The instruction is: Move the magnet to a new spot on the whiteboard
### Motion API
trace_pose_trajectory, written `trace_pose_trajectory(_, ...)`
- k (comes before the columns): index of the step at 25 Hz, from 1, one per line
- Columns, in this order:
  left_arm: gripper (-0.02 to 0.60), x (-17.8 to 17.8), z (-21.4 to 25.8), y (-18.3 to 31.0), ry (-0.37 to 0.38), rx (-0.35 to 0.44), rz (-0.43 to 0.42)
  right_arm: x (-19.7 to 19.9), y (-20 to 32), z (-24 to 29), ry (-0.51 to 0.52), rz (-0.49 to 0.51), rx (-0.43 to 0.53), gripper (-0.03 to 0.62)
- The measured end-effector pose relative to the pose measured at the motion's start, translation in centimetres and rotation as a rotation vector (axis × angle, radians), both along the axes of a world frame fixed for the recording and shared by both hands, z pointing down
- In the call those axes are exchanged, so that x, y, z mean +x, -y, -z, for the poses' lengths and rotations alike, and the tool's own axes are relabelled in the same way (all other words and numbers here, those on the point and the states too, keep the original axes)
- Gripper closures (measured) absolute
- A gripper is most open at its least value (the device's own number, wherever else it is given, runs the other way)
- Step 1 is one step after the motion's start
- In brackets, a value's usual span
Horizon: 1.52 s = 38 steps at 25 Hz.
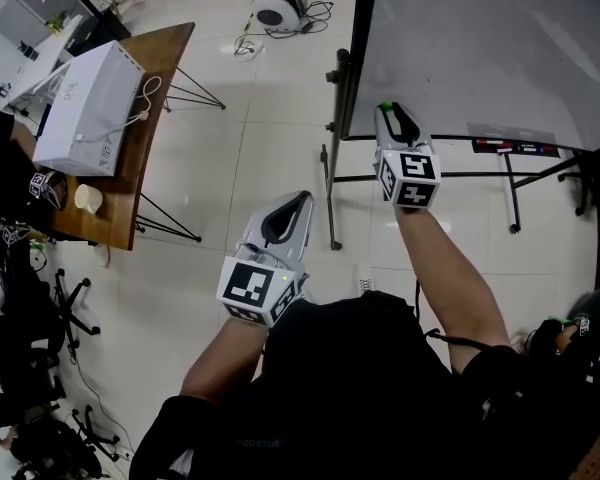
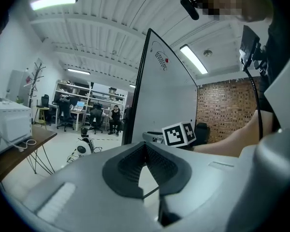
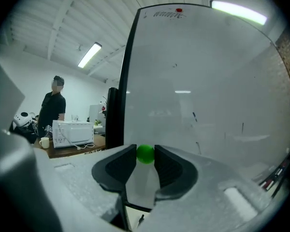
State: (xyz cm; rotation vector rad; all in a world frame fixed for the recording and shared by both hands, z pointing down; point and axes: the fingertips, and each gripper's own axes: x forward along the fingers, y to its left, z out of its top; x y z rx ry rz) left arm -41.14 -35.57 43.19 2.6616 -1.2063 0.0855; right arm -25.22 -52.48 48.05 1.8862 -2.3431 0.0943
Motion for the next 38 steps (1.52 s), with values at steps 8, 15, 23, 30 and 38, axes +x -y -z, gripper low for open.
trace_pose_trajectory(8,0.565,-1.6,-0.1,1.3,0.019,-0.002,-0.019,-0.8,1.3,1.5,-0.03,-0.023,0.051,0.49)
trace_pose_trajectory(15,0.565,-1.3,0.3,1.5,0.008,-0.002,-0.025,-0.9,2.0,1.9,-0.066,-0.031,0.059,0.49)
trace_pose_trajectory(23,0.565,-1.1,0.2,1.7,0.003,-0.004,-0.002,-1.1,2.1,1.8,-0.103,-0.002,0.057,0.485)
trace_pose_trajectory(30,0.565,-0.4,0.5,1.1,0.0,0.005,0.01,0.0,1.0,1.8,-0.104,0.013,0.035,0.47)
trace_pose_trajectory(38,0.565,1.1,1.4,0.9,-0.013,0.03,0.048,0.4,-2.3,2.7,-0.084,0.132,0.004,0.473)
